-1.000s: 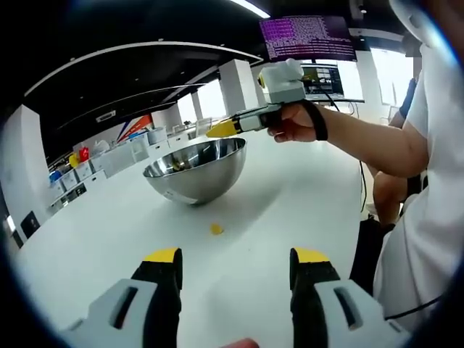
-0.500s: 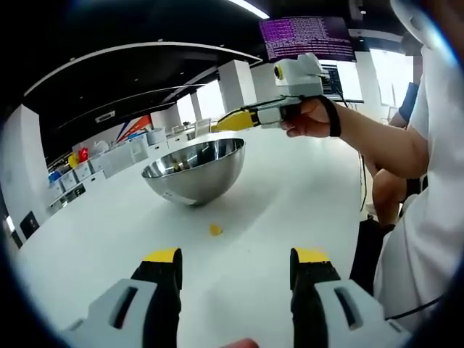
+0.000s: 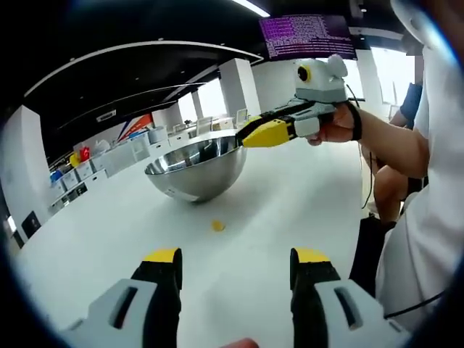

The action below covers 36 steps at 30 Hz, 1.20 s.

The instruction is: Pick up the QQ candy scattered on the table and place it into the stainless steel bowl on the table

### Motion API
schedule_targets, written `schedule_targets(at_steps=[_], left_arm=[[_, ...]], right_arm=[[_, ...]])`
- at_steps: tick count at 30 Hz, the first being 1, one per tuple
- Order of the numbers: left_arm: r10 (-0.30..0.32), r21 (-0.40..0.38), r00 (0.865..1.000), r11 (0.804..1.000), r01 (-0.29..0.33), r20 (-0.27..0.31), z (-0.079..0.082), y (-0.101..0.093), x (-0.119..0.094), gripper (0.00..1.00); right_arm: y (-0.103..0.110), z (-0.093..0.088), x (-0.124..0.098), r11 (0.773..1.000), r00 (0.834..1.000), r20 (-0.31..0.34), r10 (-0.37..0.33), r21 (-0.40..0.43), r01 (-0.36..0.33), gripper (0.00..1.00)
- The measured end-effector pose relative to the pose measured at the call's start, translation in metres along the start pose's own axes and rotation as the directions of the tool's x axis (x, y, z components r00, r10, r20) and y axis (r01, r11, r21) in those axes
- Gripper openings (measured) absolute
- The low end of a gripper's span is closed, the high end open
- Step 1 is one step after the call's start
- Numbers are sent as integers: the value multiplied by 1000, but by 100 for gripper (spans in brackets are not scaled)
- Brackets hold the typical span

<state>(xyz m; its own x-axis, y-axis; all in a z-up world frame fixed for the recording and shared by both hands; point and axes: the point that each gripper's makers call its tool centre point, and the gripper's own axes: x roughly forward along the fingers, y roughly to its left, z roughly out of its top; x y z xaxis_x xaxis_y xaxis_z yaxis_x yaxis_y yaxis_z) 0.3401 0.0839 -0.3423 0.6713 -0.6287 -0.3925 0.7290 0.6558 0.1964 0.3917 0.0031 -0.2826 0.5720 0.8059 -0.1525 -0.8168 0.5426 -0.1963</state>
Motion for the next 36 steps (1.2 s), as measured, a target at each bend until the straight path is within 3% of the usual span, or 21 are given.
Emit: schedule_targets(at_steps=[9, 16, 20, 28, 36], left_arm=[[13, 1, 1000, 1000, -13, -7, -2, 4, -3, 60], [10, 5, 1000, 1000, -10, -5, -2, 3, -3, 60], [13, 2, 1000, 1000, -13, -6, -3, 4, -4, 60], [20, 1, 1000, 1000, -20, -4, -3, 4, -7, 60], [12, -8, 1000, 1000, -12, -7, -6, 1, -6, 60]], right_arm=[[26, -21, 13, 996, 995, -62, 80, -41, -82, 20], [33, -40, 28, 995, 990, -114, 88, -43, -93, 20], [34, -49, 36, 993, 988, -133, 75, -77, -85, 20], [19, -59, 55, 998, 987, -159, 20, -59, -30, 20], [23, -70, 74, 999, 980, -198, 31, -34, -39, 19]])
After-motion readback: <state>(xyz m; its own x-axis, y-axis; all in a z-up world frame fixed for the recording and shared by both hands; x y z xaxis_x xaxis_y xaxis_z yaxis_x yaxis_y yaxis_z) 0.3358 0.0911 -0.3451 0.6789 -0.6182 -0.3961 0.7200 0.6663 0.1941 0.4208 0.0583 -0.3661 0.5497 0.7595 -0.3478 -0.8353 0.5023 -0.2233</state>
